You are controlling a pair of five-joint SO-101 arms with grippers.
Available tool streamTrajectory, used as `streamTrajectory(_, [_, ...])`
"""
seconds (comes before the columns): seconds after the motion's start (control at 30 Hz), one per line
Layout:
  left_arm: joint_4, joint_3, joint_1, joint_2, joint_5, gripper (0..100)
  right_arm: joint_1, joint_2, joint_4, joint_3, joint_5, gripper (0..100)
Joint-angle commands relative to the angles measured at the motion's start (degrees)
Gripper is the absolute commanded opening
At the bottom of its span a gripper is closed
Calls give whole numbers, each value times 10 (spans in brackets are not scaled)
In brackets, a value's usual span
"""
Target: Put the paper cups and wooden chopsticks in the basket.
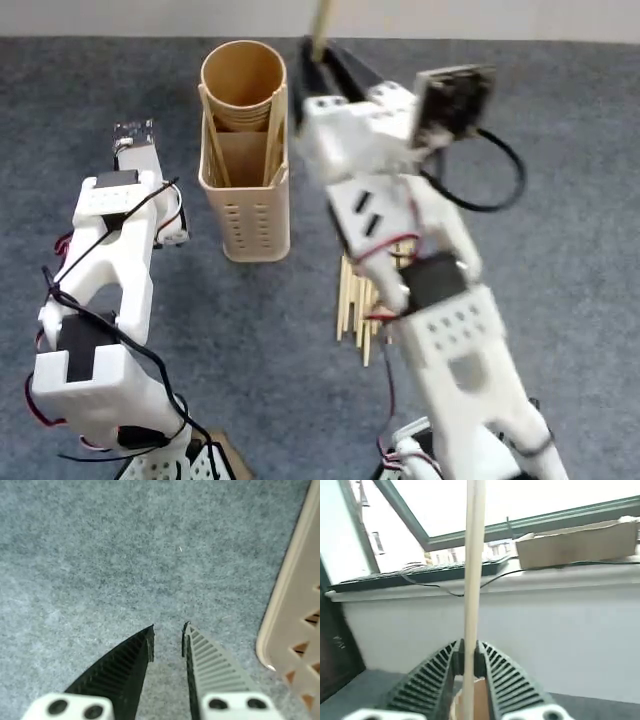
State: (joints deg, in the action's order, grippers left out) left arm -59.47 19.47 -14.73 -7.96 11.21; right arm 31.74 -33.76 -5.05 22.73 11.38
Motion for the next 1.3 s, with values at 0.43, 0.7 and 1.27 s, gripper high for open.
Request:
streamTrajectory(0.43, [6, -2, 11, 14, 4, 133, 40, 182, 53, -25, -61, 132])
streamTrajectory(0.7, [6, -2, 11, 14, 4, 133, 40, 103, -37, -58, -62, 162])
streamTrajectory(1.27, [6, -2, 11, 14, 4, 133, -154, -37, -529, 45, -184, 135])
